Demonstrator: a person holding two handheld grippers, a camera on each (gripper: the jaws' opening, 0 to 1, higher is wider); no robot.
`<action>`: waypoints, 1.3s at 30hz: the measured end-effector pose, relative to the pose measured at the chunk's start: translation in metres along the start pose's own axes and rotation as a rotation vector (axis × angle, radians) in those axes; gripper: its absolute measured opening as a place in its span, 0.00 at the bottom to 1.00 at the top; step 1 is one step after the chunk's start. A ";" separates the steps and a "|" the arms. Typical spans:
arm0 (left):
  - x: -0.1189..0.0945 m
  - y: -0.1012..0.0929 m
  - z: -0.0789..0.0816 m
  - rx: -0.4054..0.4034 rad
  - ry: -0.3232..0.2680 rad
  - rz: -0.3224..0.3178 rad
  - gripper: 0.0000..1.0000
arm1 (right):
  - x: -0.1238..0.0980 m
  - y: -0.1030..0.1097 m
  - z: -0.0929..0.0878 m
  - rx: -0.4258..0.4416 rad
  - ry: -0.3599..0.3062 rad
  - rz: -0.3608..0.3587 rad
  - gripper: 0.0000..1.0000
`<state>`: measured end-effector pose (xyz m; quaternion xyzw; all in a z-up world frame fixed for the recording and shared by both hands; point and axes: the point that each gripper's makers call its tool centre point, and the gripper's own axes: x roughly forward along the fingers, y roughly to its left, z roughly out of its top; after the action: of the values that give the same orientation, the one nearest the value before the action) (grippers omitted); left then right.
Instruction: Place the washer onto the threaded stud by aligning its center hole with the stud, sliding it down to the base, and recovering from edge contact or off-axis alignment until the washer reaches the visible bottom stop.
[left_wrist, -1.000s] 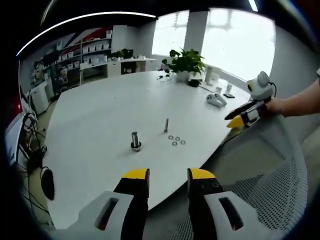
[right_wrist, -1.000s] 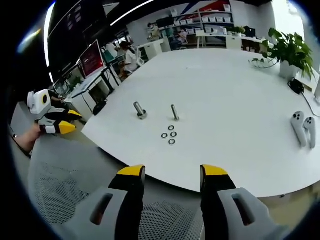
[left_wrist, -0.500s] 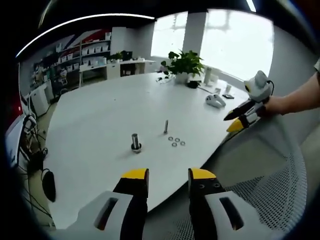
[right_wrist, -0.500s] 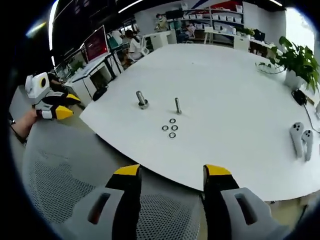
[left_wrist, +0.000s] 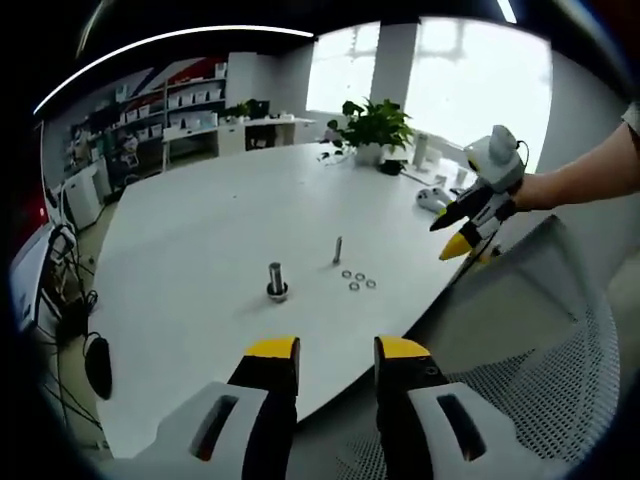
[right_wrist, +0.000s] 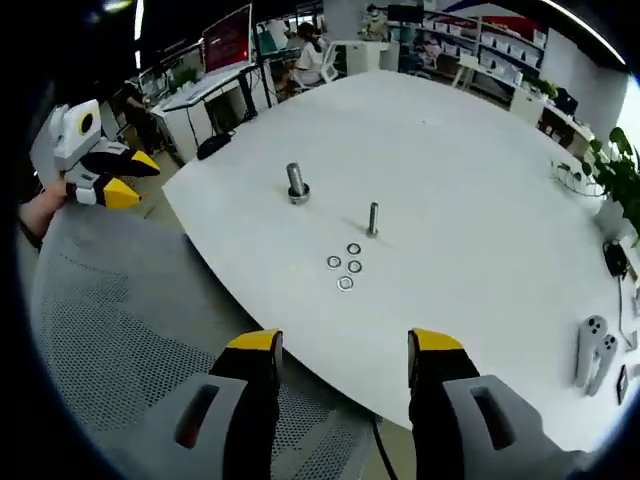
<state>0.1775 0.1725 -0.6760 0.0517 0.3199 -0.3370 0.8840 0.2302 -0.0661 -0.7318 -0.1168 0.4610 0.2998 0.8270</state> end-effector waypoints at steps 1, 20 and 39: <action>0.000 0.000 -0.001 0.004 0.004 0.000 0.28 | 0.005 -0.002 0.003 0.039 -0.005 0.006 0.53; 0.001 -0.001 -0.001 0.011 0.008 -0.009 0.27 | 0.056 -0.019 0.002 0.057 0.078 -0.011 0.53; 0.002 -0.001 -0.002 0.006 0.011 -0.014 0.24 | 0.084 -0.023 -0.002 0.074 0.142 -0.026 0.51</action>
<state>0.1768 0.1713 -0.6782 0.0540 0.3241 -0.3441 0.8796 0.2759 -0.0527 -0.8049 -0.1129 0.5277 0.2627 0.7999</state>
